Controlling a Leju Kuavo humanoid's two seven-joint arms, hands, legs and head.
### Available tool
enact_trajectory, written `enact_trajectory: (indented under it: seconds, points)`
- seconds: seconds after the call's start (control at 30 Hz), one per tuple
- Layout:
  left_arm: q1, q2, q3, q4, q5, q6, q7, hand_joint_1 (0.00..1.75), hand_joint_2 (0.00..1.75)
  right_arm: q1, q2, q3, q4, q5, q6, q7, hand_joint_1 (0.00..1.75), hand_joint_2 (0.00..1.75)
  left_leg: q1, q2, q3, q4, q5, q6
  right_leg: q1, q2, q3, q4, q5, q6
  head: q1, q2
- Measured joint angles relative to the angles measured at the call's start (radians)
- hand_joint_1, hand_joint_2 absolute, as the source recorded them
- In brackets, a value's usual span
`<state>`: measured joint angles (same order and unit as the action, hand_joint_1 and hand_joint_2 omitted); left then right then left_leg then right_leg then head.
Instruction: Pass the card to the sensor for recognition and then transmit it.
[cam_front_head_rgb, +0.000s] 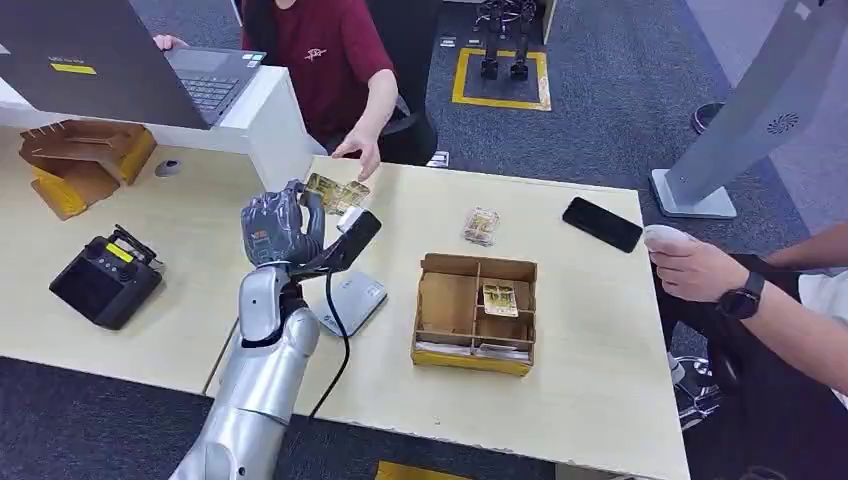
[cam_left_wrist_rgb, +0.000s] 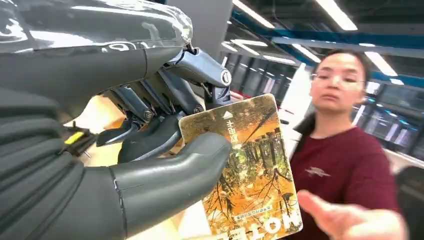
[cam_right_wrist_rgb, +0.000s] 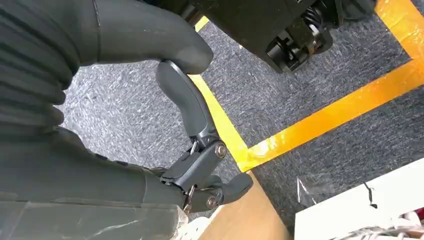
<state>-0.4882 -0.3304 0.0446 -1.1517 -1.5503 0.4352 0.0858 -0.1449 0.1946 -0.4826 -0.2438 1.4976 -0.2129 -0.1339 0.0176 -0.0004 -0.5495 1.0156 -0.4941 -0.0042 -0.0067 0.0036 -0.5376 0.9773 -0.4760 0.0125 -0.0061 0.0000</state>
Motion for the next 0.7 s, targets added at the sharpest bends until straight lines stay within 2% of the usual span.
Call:
enact_trajectory:
  seconds: [0.2, 0.57, 0.6, 0.7]
  points:
    - [-0.025, 0.015, 0.063, 0.043, -0.017, 0.018, 0.008, 1.75, 1.75, 0.0, 0.002, 0.0, 0.0, 0.008, 0.0, 0.001, 0.0, 1.75, 0.0, 0.0, 0.0, 0.0, 0.0, 0.0, 0.0, 0.0, 0.0, 0.0, 0.0, 0.0, 0.0, 0.0]
    - [-0.027, 0.027, 0.085, 0.064, -0.017, 0.024, 0.005, 1.75, 1.75, 0.0, 0.005, 0.0, 0.0, 0.008, -0.001, 0.005, 0.0, 1.75, 0.0, 0.0, -0.001, 0.0, 0.0, 0.0, 0.0, 0.0, -0.001, 0.0, 0.0, 0.0, 0.0, 0.0]
    - [-0.027, 0.026, 0.085, 0.064, -0.017, 0.026, 0.002, 0.0, 1.75, 0.0, 0.006, 0.0, 0.0, 0.009, -0.001, 0.005, 0.0, 1.75, 0.0, 0.0, -0.001, 0.0, 0.0, 0.0, 0.0, 0.0, -0.001, 0.0, 0.0, 0.0, 0.0, 0.0]
    - [-0.027, 0.026, 0.086, 0.064, -0.017, 0.043, -0.005, 0.0, 1.75, 0.0, 0.008, -0.001, 0.0, 0.016, -0.002, 0.005, 0.0, 1.75, 0.0, 0.0, -0.001, 0.0, 0.0, 0.0, 0.0, 0.0, -0.001, 0.0, 0.0, 0.0, 0.0, 0.0]
